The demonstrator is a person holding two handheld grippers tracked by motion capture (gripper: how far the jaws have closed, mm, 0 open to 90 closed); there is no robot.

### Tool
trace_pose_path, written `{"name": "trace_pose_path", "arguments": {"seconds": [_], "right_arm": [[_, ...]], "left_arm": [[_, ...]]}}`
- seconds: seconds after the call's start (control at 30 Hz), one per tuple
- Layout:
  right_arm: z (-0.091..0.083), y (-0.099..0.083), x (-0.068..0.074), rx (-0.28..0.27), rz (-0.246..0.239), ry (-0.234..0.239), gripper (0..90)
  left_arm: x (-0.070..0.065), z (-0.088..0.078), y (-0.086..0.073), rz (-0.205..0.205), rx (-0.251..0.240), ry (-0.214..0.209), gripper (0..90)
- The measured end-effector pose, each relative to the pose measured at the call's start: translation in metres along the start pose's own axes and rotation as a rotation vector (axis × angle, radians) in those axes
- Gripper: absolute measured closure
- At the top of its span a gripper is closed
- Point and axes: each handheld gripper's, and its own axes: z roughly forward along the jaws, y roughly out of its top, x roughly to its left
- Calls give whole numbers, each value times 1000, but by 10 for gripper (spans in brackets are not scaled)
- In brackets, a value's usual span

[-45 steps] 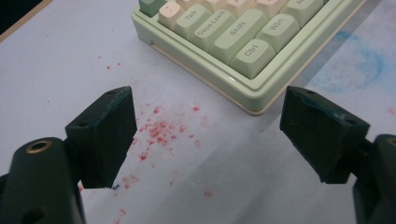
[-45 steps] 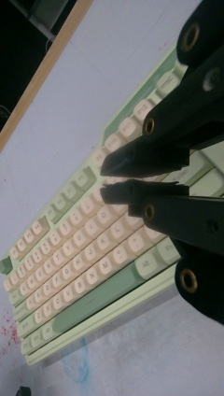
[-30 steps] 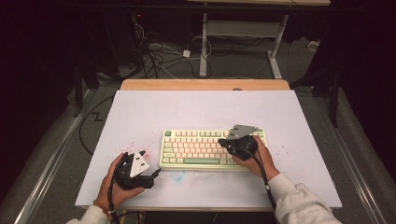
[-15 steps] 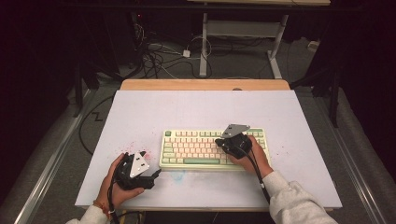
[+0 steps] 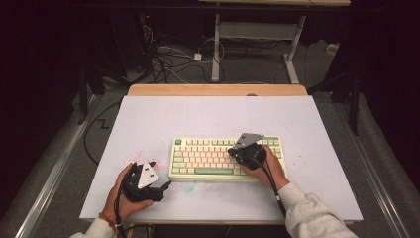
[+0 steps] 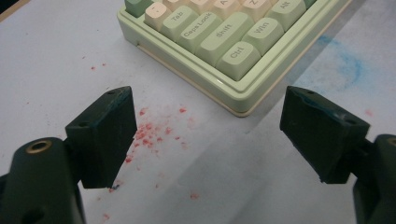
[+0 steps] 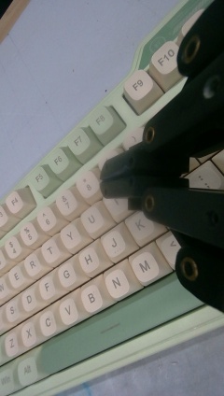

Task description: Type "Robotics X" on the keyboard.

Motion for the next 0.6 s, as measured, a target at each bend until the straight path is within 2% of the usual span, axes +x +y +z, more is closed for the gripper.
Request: {"name": "trace_pose_path", "arguments": {"seconds": [0.43,0.6], "right_arm": [[-28,4,2,-121,17,11,881],[-40,3,3,-171,22,2,805]], "left_arm": [[-1,0,0,4,2,-6,182],[1,-3,0,-26,-24,-15,221]]}}
